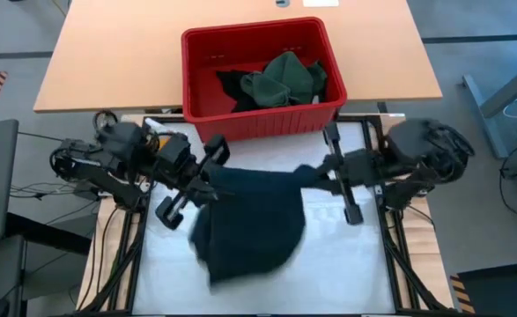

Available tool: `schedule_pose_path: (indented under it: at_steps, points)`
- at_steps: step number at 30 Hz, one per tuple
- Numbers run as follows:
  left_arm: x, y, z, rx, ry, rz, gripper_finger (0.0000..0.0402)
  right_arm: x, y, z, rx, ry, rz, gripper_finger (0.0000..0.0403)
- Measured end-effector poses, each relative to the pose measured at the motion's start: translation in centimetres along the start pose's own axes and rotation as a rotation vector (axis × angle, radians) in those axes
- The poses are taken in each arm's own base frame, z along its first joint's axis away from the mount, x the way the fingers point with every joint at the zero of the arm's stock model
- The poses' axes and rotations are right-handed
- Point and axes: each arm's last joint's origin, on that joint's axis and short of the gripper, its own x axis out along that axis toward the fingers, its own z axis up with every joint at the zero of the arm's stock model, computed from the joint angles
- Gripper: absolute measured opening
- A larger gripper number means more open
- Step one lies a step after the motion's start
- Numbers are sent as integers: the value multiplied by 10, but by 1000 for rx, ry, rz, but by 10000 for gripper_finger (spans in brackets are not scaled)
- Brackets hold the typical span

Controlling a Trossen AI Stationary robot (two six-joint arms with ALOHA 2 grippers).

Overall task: Fold laundry
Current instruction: Fold the dark blue pants

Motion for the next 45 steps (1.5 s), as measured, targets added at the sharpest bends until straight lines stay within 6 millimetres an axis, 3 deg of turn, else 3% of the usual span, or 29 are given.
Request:
schedule_pose_path:
  at_steps: [3, 6, 10, 14, 16, 19, 22, 27, 32, 38, 45]
  points:
    - [3, 1, -6, -101, 2, 90, 7, 3, -4, -2, 90, 9, -14, 36]
    - [-4, 18, -13, -164, 86, 263, 6, 13, -25, -19, 215, 131, -101, 36]
    - [-32, 54, -45, -208, 312, 547, 6, 43, -59, -74, 362, 406, -271, 36]
    - [-71, 99, -103, -254, 496, 737, 6, 78, -94, -152, 428, 630, -405, 36]
    - [-92, 117, -130, -280, 554, 791, 6, 88, -108, -187, 469, 649, -409, 36]
    - [-120, 133, -151, -305, 560, 842, 6, 92, -124, -221, 508, 634, -437, 36]
    - [-136, 139, -153, -298, 543, 814, 6, 91, -128, -235, 517, 644, -458, 36]
    - [-147, 128, -138, -159, 576, 726, 6, 90, -125, -238, 460, 681, -440, 36]
    - [-140, 108, -143, -201, 619, 571, 6, 93, -93, -232, 399, 746, -297, 36]
    - [-119, 87, -181, -140, 800, 481, 8, 99, -54, -233, 312, 816, -166, 36]
    - [-103, 79, -218, -112, 943, 368, 9, 102, -23, -265, 306, 895, -90, 36]
